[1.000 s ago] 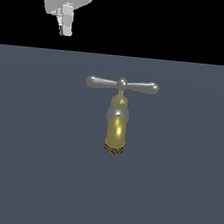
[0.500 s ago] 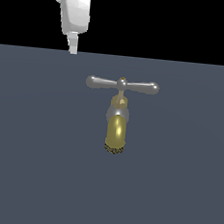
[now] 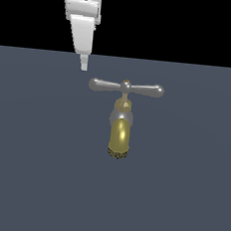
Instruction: Turn on the faucet by rotating a designated handle.
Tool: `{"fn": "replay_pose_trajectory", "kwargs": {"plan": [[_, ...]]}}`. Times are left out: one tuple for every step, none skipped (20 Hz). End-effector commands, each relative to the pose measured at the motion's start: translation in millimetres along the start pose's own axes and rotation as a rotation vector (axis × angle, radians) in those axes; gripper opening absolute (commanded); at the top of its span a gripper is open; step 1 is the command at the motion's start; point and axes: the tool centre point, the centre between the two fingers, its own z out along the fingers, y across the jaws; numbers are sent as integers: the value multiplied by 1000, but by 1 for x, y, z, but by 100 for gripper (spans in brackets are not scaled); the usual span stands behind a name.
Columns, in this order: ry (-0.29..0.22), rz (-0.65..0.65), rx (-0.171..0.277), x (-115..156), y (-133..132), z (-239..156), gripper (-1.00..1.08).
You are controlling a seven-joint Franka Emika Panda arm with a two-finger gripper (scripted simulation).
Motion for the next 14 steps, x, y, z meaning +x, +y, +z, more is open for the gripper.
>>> {"fn": "replay_pose_trajectory", "kwargs": {"plan": [[3, 60, -1, 8, -12, 11, -100], [3, 82, -2, 11, -16, 15, -100], [4, 104, -3, 14, -20, 19, -100], [5, 126, -3, 17, -24, 23, -100], [5, 146, -4, 21, -27, 27, -100], [6, 166, -4, 24, -31, 30, -100], [7, 184, -5, 27, -34, 33, -100], [7, 202, -5, 30, -37, 37, -100], [7, 219, -6, 32, -40, 40, -100], [8, 235, -6, 35, -42, 42, -100], [8, 250, -6, 38, -45, 45, -100], [8, 263, -7, 40, -47, 47, -100], [8, 276, -7, 43, -49, 49, -100], [8, 287, -7, 45, -51, 51, -100]]}}
